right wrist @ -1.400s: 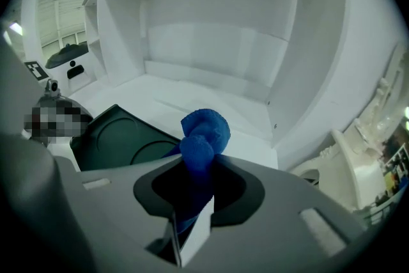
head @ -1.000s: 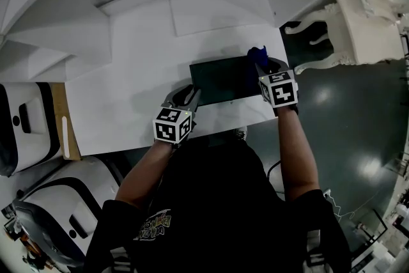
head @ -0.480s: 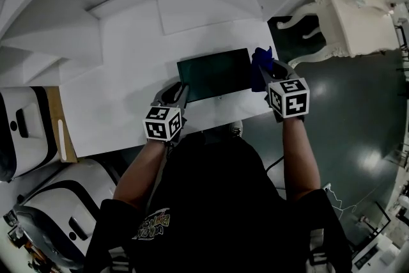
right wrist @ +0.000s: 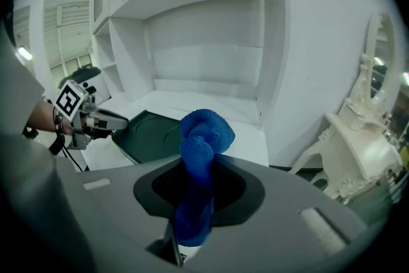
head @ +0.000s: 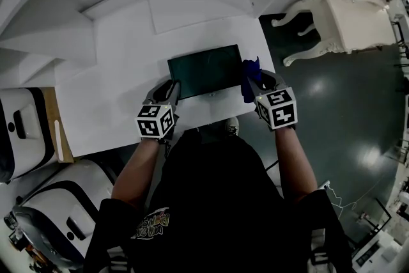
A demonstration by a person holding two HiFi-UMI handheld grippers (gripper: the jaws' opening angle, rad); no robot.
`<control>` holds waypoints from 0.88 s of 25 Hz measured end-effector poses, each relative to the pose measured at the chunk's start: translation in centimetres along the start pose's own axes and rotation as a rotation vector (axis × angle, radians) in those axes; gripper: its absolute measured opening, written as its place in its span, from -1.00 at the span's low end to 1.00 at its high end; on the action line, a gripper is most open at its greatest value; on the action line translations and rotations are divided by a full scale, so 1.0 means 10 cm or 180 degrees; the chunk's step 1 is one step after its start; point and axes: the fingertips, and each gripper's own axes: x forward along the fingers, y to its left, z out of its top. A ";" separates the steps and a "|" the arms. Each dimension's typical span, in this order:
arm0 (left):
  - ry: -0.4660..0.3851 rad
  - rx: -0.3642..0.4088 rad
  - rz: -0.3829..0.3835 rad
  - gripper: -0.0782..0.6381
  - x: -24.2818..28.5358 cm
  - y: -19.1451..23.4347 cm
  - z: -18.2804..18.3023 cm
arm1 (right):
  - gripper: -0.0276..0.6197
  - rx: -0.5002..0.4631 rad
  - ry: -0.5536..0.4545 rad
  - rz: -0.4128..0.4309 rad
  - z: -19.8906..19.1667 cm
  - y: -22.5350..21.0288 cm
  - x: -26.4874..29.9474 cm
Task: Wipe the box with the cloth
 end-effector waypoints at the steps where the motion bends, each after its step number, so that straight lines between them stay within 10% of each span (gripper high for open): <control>1: -0.0003 -0.0003 0.0013 -0.52 0.00 0.00 0.00 | -0.60 -0.0080 0.0047 -0.0024 -0.03 0.03 0.02; 22: -0.0096 -0.0073 0.0049 -0.54 0.00 -0.01 0.01 | -0.61 -0.0948 0.0564 0.0262 -0.19 0.79 0.50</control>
